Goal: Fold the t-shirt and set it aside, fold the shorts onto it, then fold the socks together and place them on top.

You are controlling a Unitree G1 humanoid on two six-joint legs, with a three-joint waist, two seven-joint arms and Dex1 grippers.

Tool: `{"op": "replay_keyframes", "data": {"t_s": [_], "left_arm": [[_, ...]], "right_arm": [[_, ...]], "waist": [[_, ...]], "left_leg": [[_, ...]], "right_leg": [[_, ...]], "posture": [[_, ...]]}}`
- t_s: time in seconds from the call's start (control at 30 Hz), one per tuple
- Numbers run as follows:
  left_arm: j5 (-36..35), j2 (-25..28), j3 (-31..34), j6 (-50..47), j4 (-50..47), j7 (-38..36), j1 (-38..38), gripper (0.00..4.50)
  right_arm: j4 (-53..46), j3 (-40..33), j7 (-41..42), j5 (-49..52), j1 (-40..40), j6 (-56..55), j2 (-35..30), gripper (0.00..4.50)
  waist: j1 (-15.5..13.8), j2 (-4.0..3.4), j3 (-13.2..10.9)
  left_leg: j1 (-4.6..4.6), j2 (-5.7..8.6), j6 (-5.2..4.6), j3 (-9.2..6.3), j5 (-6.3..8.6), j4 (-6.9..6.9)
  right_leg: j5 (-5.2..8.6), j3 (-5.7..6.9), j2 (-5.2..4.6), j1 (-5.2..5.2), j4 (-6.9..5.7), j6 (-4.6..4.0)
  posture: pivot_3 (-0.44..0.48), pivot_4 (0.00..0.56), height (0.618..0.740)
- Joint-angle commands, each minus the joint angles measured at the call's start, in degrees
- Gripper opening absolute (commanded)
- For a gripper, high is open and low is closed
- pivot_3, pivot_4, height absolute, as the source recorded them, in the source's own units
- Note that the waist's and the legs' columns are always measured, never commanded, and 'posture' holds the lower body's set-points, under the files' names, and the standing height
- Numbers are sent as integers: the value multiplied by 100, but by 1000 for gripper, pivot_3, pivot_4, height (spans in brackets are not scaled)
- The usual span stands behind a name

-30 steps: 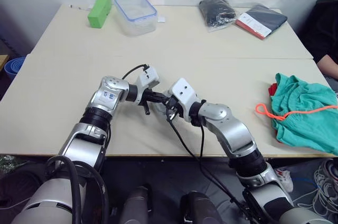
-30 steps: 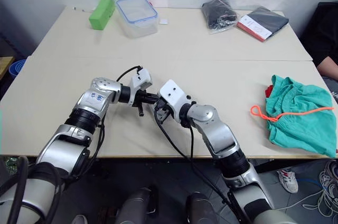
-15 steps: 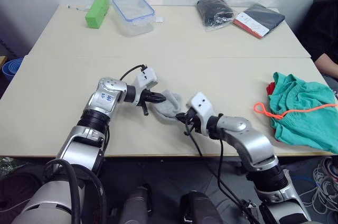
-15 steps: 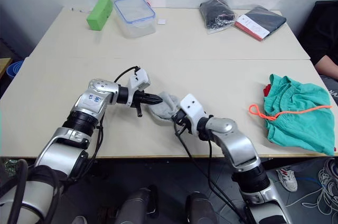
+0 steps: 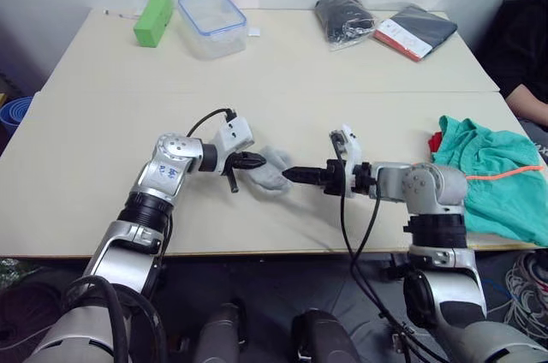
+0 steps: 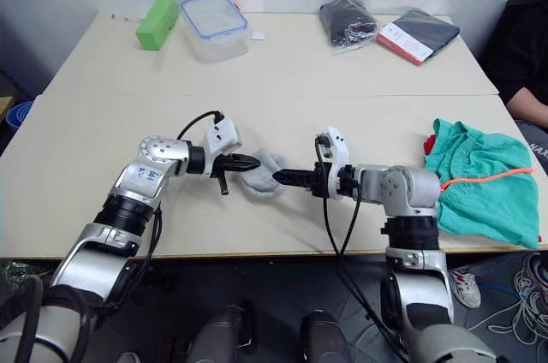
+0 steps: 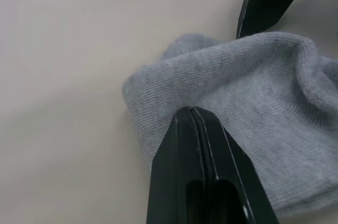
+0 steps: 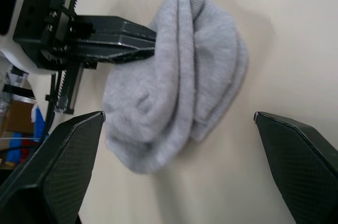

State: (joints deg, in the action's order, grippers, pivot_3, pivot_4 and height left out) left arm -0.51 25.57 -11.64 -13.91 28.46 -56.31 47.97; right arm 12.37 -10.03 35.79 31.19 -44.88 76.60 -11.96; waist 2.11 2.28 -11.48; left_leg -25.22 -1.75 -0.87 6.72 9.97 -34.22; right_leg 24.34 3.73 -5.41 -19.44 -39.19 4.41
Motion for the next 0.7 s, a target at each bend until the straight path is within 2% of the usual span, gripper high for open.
{"op": "replay_keyframes", "data": {"t_s": [0.03,0.27,0.3,0.37,0.53,0.7], "left_arm": [[43,123,29,-165,-290,66,-204,0],[8,268,127,-336,-523,168,-375,0],[1,287,141,-350,-542,171,-388,0],[-9,316,164,-388,-605,190,-431,0],[-30,333,196,-408,-659,242,-508,0],[-259,213,364,-442,-680,298,-473,0]], "right_arm": [[481,3,-61,176,-160,-17,355,4470],[1181,347,-103,-42,-266,-584,824,4470],[1292,359,-150,-98,-276,-691,845,4295],[1434,287,-225,-125,-284,-836,873,3824],[1487,105,-314,-11,-321,-898,844,1989],[1088,-6,-380,181,-202,-797,763,329]], "waist": [[21,0,0],[136,-3,3],[145,-4,4],[149,-3,4],[147,-3,4],[133,-1,5]], "left_leg": [[0,0,0,1,0,1],[13,-4,5,5,-2,15],[14,-5,6,5,-2,16],[16,-6,7,6,-3,16],[15,-5,7,6,-3,17],[16,-6,8,6,-3,18]], "right_leg": [[0,-1,0,0,1,0],[0,-2,3,1,-2,0],[0,-3,4,0,-2,0],[0,-4,5,1,-2,0],[0,-5,4,0,-2,0],[0,-6,4,2,-2,0]], "posture": [[0,150,740],[0,150,740],[0,150,740],[0,150,740],[0,150,740],[0,150,740]]}}
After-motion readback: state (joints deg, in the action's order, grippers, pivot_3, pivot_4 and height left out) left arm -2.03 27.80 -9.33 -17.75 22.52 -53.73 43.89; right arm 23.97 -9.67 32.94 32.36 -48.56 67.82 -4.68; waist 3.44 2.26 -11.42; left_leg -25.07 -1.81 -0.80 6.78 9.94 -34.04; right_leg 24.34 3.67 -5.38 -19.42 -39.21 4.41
